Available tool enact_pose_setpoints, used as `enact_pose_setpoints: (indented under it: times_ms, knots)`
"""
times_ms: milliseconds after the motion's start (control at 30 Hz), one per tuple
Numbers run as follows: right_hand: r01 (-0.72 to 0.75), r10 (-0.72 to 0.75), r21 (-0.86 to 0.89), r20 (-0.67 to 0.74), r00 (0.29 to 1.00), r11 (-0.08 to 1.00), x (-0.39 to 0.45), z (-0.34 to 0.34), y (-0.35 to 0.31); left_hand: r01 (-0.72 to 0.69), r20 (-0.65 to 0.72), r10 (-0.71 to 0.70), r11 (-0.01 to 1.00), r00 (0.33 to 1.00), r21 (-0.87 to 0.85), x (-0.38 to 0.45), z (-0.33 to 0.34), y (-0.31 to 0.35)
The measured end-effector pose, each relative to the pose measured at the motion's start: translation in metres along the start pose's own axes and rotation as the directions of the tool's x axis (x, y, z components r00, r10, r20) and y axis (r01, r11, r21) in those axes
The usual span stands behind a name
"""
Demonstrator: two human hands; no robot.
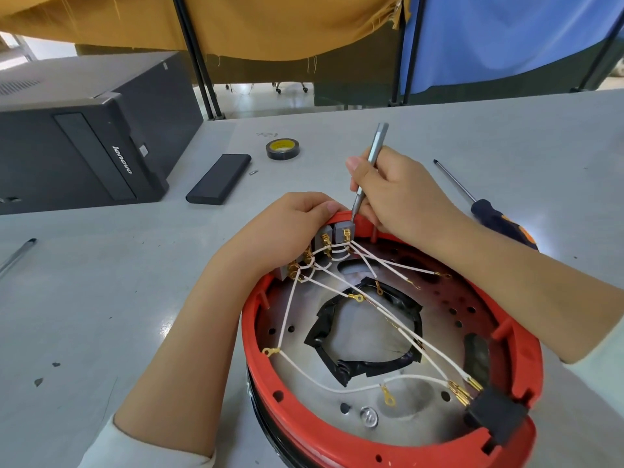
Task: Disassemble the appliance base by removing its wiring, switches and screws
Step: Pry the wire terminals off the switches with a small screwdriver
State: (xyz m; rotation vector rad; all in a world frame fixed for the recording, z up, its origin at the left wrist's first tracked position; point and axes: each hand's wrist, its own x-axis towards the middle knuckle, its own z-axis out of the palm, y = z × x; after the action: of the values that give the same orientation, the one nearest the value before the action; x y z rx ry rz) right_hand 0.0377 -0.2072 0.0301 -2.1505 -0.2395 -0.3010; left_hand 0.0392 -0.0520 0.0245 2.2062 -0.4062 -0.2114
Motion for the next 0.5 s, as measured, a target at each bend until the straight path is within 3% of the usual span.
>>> enact_pose_setpoints:
  times_ms: [233,400,500]
  knots:
    - [0.028,-0.02,-0.103,0.073,0.997,0.994,-0.001,0.003,-0.002,-0.006,0.001,0.006,1.0,1.0,0.008,0.0,-0.001,0.0]
    - [-0.054,0.072,-0.161,0.112,0.991,0.986,0.01,0.003,-0.007,-0.01,0.007,0.01,1.0,1.0,0.023,0.0,0.0,0.001]
    - [-0.078,0.107,-0.295,0.084,0.991,0.952,0.016,0.009,-0.008,-0.02,-0.003,0.02,0.999,1.0,0.031,0.001,-0.001,-0.001]
